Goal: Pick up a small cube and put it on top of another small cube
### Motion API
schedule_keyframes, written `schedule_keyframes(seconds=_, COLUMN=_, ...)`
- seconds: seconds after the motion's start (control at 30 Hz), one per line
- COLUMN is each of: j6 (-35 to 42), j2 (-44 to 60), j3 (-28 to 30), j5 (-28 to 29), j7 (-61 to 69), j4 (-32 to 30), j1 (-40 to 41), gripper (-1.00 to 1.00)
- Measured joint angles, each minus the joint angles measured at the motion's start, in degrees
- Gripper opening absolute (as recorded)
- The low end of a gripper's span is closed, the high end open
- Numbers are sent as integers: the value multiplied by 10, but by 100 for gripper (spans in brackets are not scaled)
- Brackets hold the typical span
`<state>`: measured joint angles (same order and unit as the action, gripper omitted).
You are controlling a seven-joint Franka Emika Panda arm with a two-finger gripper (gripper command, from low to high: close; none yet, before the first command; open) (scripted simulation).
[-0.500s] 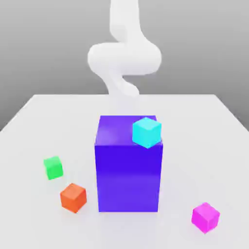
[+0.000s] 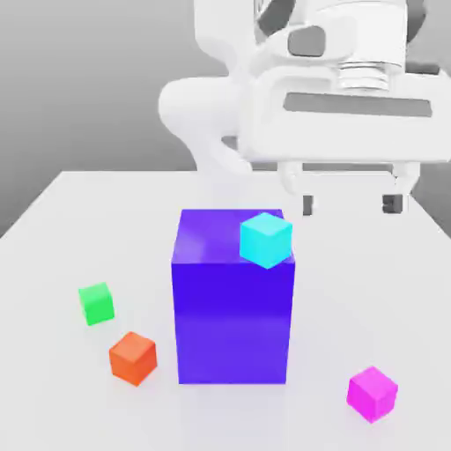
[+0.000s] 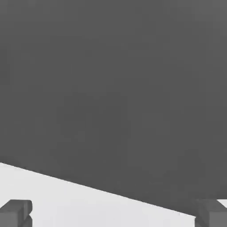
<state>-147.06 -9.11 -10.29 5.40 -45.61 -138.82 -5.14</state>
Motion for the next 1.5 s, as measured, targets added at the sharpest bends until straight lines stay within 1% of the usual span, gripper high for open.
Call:
schedule_keyframes(seconds=0.33, j6=-86, j2=207, j3=-31, j5=29, j7=2, j4=-40, j1=-57, gripper=0)
schedule_keyframes(seconds=0.4, j6=-112, j2=249, j3=-25, j5=43, j7=-6, j4=-38, j1=-69, gripper=0)
schedule_keyframes(seconds=0.5, j6=-159, j2=311, j3=3, j5=72, j7=-27, j4=-27, j1=-93, gripper=0)
schedule_keyframes(seconds=0.53, j6=-173, j2=330, j3=13, j5=80, j7=-34, j4=-23, j1=-101, gripper=-100)
schedule_keyframes(seconds=0.73, j6=-180, j2=339, j3=18, j5=85, j7=-37, j4=-21, j1=-106, gripper=-100)
schedule_keyframes(seconds=0.83, j6=-153, j2=304, j3=-2, j5=68, j7=-25, j4=-29, j1=-90, gripper=-100)
schedule_keyframes(seconds=0.93, j6=-109, j2=246, j3=-25, j5=35, j7=1, j4=-41, j1=-73, gripper=-100)
schedule_keyframes(seconds=1.0, j6=-106, j2=221, j3=-19, j5=22, j7=-2, j4=-41, j1=-60, gripper=-100)
schedule_keyframes(seconds=1.17, j6=-102, j2=155, j3=66, j5=35, j7=-98, j4=-83, j1=-4, gripper=-100)
schedule_keyframes(seconds=1.27, j6=-98, j2=113, j3=115, j5=57, j7=-176, j4=-115, j1=76, gripper=-100)
schedule_keyframes(seconds=1.37, j6=-92, j2=63, j3=144, j5=80, j7=-268, j4=-154, j1=175, gripper=-100)
schedule_keyframes(seconds=1.5, j6=-82, j2=6, j3=182, j5=89, j7=-366, j4=-209, j1=250, gripper=-100)
